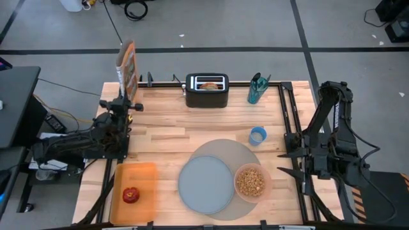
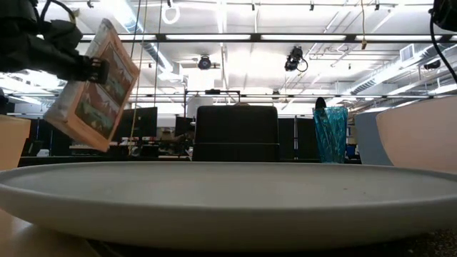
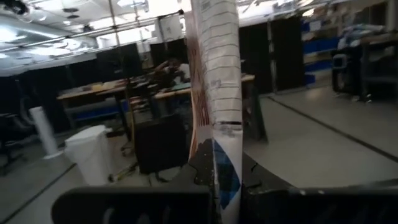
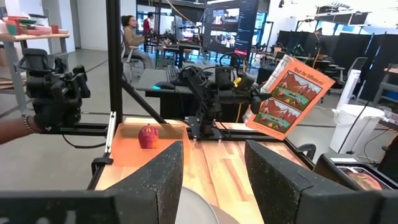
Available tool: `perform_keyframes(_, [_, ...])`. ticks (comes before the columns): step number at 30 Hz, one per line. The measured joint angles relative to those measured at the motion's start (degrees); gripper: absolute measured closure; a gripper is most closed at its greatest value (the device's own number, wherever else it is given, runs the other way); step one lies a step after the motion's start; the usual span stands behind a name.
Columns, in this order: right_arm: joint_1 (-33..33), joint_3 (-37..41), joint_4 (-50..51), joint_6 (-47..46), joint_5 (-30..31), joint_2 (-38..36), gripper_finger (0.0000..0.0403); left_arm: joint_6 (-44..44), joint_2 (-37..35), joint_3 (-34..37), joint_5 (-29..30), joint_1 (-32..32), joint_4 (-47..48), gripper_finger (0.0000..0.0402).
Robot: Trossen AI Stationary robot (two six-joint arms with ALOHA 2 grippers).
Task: Arrange a breakfast setting
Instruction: Pour the cereal into the orange bowl
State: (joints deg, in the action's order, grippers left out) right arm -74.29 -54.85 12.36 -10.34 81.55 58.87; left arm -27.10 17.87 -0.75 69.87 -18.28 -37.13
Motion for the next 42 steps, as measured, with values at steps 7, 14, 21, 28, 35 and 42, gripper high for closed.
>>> perform_keyframes(7, [1.5, 0.0, 0.1, 0.0, -2.0, 0.0, 0.0224, 13.0, 0.1, 0.3, -0.8, -0.6, 11.9, 0.039])
perform_keyframes(14, [2.2, 0.0, 0.1, 0.0, -2.2, 0.0, 0.0224, 16.1, 0.1, 0.3, -6.0, -6.1, 14.3, 0.039])
perform_keyframes(21, [2.2, 0.0, 0.0, -0.4, -2.2, 0.0, 0.0224, 20.8, 0.1, 0.4, -9.4, -10.7, 16.2, 0.039])
perform_keyframes(28, [2.2, 0.0, 0.1, -0.3, -2.2, 0.0, 0.0224, 22.4, 0.0, 0.4, -9.6, -11.1, 21.1, 0.039])
perform_keyframes(35, [2.2, 0.0, 0.0, -0.4, -2.3, 0.0, 0.0224, 25.3, 0.0, 0.4, -9.7, -11.1, 24.7, 0.0375])
perform_keyframes(42, [2.2, 0.0, 0.0, -0.4, -3.2, 0.0, 0.0224, 34.6, 0.2, 0.4, -9.8, -11.1, 33.6, 0.0325])
